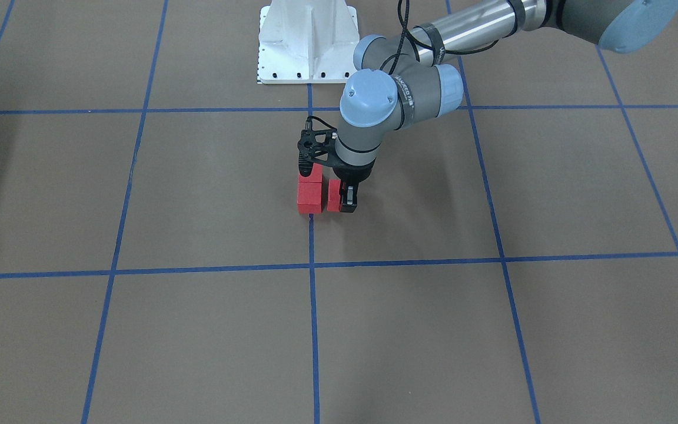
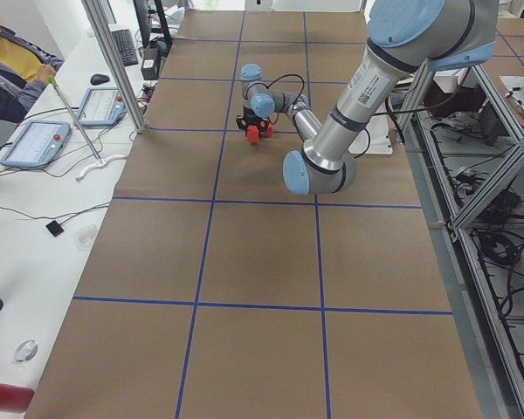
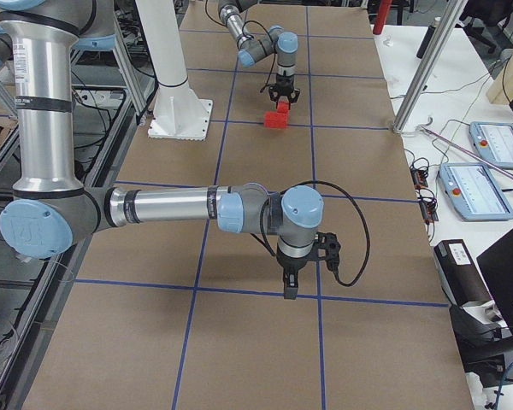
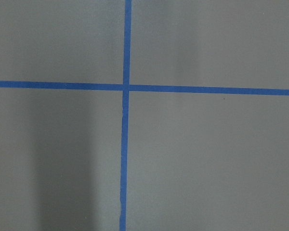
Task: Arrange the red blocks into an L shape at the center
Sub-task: 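Lower the cube against the farther cube and open the left gripper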
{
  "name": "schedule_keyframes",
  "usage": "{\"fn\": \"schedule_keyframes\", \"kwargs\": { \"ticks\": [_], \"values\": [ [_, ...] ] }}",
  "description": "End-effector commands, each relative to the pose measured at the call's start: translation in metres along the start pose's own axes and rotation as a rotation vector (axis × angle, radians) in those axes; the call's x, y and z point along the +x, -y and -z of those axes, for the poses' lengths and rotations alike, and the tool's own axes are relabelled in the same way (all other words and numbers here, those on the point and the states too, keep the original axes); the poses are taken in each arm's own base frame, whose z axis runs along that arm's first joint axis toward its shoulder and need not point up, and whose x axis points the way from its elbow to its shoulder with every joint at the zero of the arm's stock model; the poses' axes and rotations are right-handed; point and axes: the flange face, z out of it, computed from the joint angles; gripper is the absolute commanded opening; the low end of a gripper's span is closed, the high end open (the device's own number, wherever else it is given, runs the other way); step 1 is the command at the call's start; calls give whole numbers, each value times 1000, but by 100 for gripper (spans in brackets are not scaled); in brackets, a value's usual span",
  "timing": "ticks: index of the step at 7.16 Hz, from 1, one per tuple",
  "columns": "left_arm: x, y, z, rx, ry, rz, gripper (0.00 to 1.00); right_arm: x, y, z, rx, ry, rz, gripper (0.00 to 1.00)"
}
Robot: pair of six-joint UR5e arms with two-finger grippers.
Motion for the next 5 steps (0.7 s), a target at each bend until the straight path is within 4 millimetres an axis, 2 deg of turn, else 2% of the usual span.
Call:
{"fn": "schedule_keyframes", "kwargs": {
  "ticks": [1,4,5],
  "values": [
    [4,7,-4,-8,7,-7,4,0,0,0,-1,0,-1,100],
    [3,7,-4,-8,7,-7,12,0,0,0,-1,2,-1,100],
    [3,7,-4,-9,6,-5,18,0,0,0,-1,2,-1,100]
  ]
}}
